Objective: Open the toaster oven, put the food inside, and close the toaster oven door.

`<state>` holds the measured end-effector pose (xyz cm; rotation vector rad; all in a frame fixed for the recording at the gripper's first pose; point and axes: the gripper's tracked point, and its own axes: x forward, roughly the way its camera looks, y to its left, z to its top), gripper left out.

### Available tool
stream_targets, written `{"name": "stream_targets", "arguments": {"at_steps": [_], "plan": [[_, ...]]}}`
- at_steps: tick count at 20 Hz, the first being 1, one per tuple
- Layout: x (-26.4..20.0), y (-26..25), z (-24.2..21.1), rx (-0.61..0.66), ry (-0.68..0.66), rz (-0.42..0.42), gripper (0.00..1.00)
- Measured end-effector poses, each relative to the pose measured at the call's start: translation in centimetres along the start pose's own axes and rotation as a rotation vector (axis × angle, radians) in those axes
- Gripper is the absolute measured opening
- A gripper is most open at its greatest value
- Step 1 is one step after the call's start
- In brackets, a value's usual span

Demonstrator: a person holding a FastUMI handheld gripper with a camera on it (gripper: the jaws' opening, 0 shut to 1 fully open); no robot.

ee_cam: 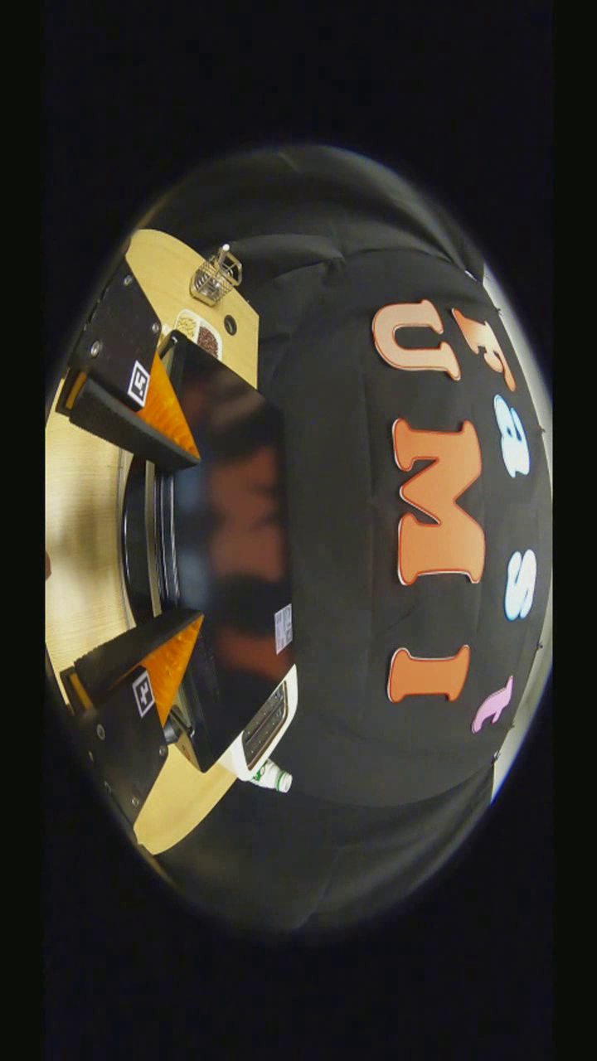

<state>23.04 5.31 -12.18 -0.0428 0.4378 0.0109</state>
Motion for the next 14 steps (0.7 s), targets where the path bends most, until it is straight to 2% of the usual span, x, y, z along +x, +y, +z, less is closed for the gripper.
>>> {"name": "stream_targets", "arguments": {"at_steps": [3, 10, 12, 14], "plan": [[-0.6, 0.7, -0.5, -0.004, -0.009, 0.034, 1.0], [-1.2, -0.6, -1.4, 0.004, -0.02, 0.013, 0.99], [-1.6, -0.9, -3.8, 0.007, 0.041, 0.004, 0.98], [-2.7, -1.0, -8.2, -0.005, 0.15, 0.013, 0.98]]}}
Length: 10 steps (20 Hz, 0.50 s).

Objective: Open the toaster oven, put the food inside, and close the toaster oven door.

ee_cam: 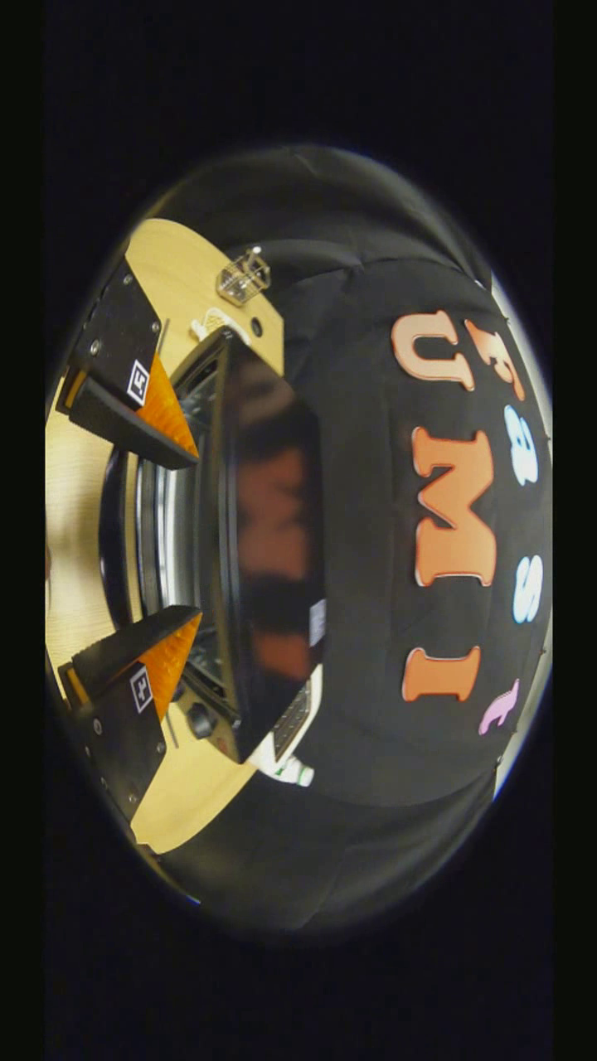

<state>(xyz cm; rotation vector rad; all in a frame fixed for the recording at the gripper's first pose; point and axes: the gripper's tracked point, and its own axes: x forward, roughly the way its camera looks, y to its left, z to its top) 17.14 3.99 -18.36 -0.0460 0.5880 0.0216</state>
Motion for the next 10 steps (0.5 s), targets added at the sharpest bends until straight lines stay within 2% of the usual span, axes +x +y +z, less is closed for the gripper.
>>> {"name": "stream_targets", "arguments": {"at_steps": [5, 10], "plan": [[-3.5, 0.6, -1.8, 0.012, -0.072, 0.053, 0.98], [-5.1, 0.0, -4.3, 0.007, -0.063, 0.067, 0.98]]}}
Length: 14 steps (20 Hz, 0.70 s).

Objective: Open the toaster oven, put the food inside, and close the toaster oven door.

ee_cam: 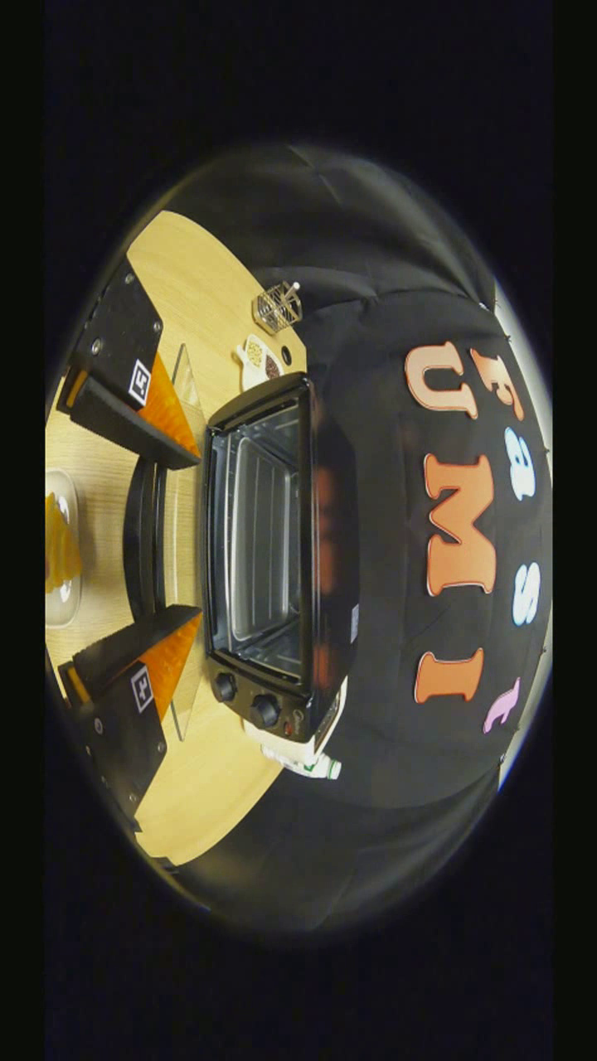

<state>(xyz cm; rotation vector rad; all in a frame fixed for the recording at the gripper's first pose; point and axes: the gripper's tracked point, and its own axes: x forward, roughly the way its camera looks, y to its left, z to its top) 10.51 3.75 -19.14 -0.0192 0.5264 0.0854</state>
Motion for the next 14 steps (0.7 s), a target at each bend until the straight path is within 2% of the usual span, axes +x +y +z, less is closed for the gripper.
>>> {"name": "stream_targets", "arguments": {"at_steps": [9, 14], "plan": [[0.1, -0.4, -4.5, -0.014, 0.046, -0.002, 0.98], [0.5, -0.6, -7.4, -0.025, 0.114, -0.008, 0.98]]}}
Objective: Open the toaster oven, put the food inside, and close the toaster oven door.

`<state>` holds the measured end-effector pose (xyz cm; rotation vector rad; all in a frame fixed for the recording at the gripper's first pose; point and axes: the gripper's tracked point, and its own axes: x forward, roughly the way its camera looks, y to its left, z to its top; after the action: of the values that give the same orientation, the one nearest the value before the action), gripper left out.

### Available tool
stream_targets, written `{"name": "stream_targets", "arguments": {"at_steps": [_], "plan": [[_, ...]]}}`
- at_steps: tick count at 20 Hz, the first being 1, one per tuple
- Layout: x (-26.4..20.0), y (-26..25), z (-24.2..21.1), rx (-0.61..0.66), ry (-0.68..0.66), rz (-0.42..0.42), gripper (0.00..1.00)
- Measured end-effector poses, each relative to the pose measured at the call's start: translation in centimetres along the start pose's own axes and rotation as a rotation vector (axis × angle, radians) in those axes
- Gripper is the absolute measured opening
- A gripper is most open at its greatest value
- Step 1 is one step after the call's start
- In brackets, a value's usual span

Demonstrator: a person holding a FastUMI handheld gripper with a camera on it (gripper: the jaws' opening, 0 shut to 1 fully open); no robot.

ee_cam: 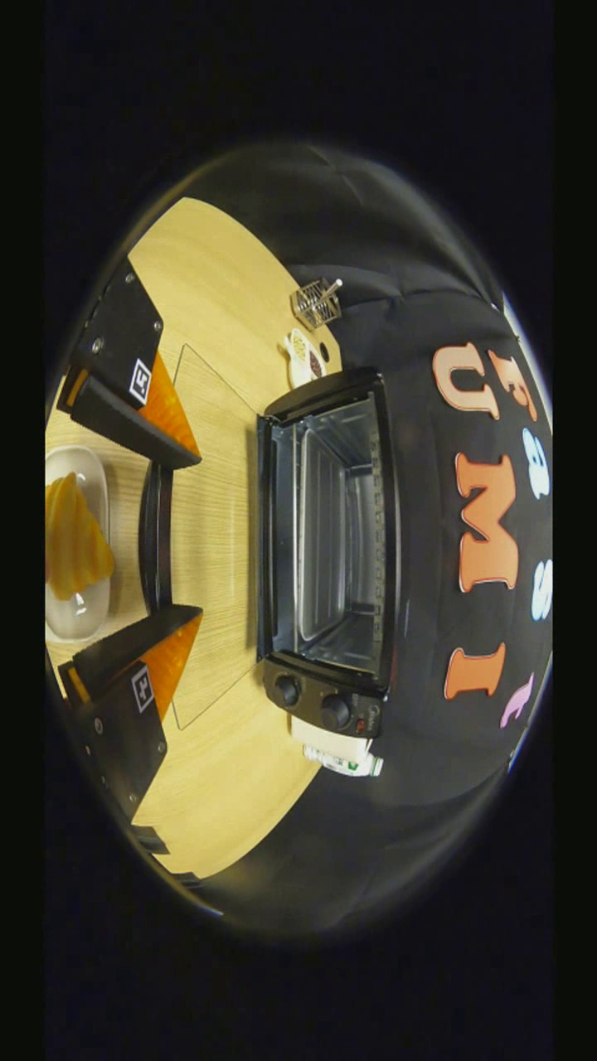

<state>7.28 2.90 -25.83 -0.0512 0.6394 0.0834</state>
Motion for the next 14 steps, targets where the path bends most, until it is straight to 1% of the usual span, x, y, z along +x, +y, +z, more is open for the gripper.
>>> {"name": "stream_targets", "arguments": {"at_steps": [3, 10, 12, 14], "plan": [[0.5, -0.1, -1.5, 0.001, 0.039, -0.005, 0.98], [0.6, -0.1, -1.8, -0.001, 0.051, -0.018, 0.98], [0.0, -0.2, -1.5, -0.007, 0.045, -0.022, 0.98], [-0.6, -0.8, -0.3, -0.051, -0.013, -0.072, 0.98]]}}
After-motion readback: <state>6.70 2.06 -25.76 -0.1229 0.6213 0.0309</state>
